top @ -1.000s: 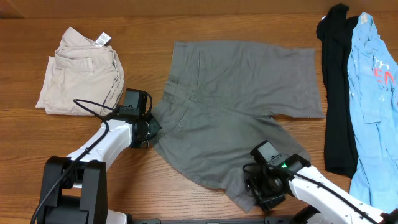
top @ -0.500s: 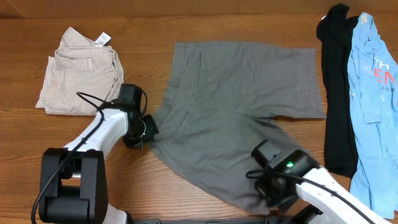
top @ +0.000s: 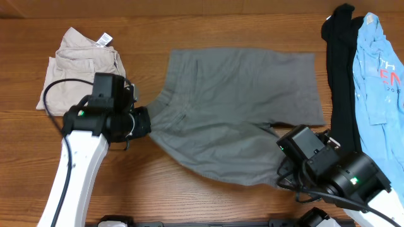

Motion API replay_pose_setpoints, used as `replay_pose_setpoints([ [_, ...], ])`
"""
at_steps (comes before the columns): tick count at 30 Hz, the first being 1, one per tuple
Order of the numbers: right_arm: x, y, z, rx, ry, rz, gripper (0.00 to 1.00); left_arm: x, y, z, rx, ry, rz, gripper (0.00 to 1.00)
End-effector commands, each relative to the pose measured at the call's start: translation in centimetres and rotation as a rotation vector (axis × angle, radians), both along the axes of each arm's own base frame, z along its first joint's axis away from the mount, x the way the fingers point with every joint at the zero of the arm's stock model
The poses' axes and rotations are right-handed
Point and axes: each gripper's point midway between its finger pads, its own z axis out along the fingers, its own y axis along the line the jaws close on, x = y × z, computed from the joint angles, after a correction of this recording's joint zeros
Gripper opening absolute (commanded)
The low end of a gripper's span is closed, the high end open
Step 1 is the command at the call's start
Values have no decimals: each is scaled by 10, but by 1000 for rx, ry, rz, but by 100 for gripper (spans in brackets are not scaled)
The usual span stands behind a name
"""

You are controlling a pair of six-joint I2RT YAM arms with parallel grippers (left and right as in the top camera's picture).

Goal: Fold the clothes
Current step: 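Lift both leg hems and fold them up onto the waistband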

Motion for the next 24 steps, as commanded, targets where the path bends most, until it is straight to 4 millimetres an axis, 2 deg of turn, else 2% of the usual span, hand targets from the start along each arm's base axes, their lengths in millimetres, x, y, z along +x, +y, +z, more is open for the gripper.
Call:
replay_pose_setpoints([
  [1, 0, -4, 27, 28, -84, 20, 4, -14, 8, 46, 28, -148, -10, 4],
  [4, -7, 1, 33, 79, -87, 54, 4, -36, 18, 70, 66, -204, 15, 4],
  [9, -6, 1, 33, 70, -89, 84, 4, -55, 22, 72, 82, -191, 28, 4],
  [12, 2, -10, 35, 2, -134, 62, 4, -53, 33, 69, 129, -179, 76, 4],
  [17, 28, -35, 41, -163, -230, -28, 4, -18, 41, 75, 163, -260, 133, 4],
  [19, 52, -39, 42, -207, -266, -53, 4, 8, 42, 75, 173, -302, 154, 4],
  [23, 89, -41, 38, -229, -288, -72, 4, 35, 40, 65, 171, -305, 158, 4],
  [24, 103, -44, 35, -242, -289, -76, 4, 45, 39, 59, 171, -305, 157, 4],
])
